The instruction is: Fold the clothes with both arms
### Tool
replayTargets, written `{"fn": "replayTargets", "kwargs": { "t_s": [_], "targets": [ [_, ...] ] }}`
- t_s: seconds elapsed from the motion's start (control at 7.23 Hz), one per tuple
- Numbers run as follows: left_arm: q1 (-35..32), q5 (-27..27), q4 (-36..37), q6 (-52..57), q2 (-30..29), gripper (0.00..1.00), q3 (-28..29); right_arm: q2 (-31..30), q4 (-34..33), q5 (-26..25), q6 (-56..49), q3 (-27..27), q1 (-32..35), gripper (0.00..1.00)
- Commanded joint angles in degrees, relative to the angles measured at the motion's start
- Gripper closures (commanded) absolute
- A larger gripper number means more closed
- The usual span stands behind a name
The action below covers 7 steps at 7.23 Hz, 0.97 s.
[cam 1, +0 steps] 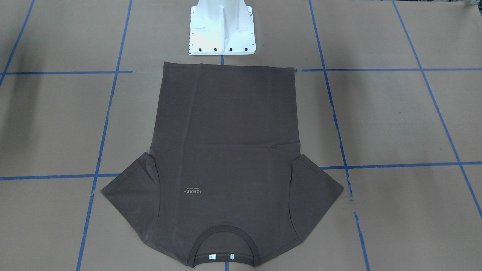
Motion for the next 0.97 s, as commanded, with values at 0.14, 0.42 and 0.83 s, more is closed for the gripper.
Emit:
{"fn": "replayTargets", "kwargs": {
  "t_s": [0.14, 0.42, 0.83],
  "targets": [
    [0.0, -0.2, -0.1, 0.7, 0.0, 0.0, -1.4, 0.1, 0.0, 0.0, 0.0, 1.2, 0.0, 0.0],
    [0.3, 0.3, -7.9, 0.5, -0.1, 0.0, -1.0, 1.1, 4.0, -0.1, 0.4, 4.3, -0.3, 0.0],
    [0.6, 0.3, -33.3, 0.0, -2.9, 0.0, 2.2, 6.9, 15.2, -0.3, 5.4, -1.0, -0.5, 0.0]
  ]
}}
